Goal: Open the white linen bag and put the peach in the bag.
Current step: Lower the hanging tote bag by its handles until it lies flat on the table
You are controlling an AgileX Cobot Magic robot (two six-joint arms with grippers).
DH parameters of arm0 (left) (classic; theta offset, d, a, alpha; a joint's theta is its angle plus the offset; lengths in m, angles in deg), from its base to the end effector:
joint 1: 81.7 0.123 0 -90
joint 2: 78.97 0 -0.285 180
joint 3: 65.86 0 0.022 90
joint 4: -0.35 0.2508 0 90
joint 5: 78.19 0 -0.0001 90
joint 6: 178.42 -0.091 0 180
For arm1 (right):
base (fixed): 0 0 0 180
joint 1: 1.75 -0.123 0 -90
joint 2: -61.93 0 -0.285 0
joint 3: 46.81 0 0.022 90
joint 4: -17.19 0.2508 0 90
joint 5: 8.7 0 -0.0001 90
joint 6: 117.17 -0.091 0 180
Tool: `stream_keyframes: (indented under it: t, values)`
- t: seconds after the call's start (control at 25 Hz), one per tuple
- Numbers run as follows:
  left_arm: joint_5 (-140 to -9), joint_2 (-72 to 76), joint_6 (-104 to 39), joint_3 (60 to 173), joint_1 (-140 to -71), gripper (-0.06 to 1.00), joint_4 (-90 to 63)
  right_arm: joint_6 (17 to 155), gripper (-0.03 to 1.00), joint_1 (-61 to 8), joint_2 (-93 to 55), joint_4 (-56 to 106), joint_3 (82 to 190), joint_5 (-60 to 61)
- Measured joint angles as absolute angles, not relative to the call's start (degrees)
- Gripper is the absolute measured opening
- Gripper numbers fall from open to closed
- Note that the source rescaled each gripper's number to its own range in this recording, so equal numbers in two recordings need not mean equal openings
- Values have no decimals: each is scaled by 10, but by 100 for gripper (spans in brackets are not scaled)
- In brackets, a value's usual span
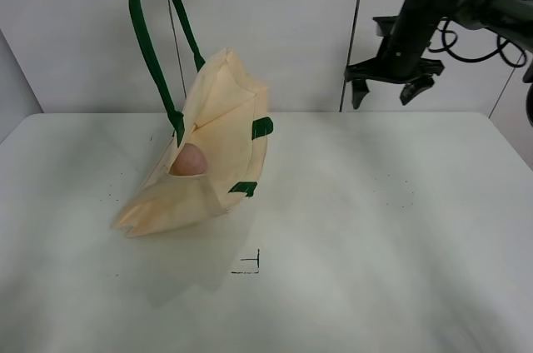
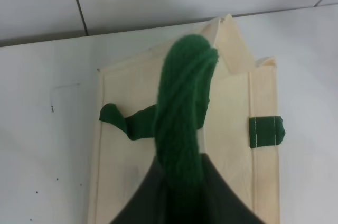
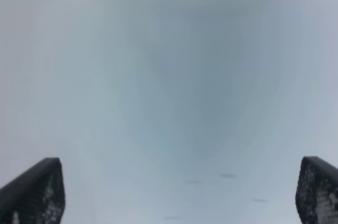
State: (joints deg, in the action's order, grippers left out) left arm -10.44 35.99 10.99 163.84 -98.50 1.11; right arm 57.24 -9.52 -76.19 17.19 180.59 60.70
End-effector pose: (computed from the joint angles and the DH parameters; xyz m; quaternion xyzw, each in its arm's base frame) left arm 0.3883 -0.1161 0.4442 0.0590 0.9152 -0.0839 0.3898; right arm 0.4896 0.0668 0.2465 -0.0187 0.9848 0.0201 0.1714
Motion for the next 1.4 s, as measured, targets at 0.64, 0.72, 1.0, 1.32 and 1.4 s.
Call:
stream_keyframes:
  t: [0.64, 0.72, 1.0, 1.32, 1.4]
  values:
    - [-104, 360, 110, 1638, -985, 0, 11, 591, 97, -40, -641, 183, 1663, 606]
    - [-104, 360, 110, 1638, -985, 0, 11, 591, 97, -40, -579, 185, 1589, 606]
    - [-104, 360, 110, 1638, -985, 0, 11, 602, 97, -40, -315, 185, 1305, 608]
    - [-104, 360, 110, 1638, -985, 0, 11, 602, 97, -40, 28, 185, 1034, 602]
    - [-104, 360, 110, 1638, -985, 0, 11, 602, 97, -40, 116, 185, 975, 571]
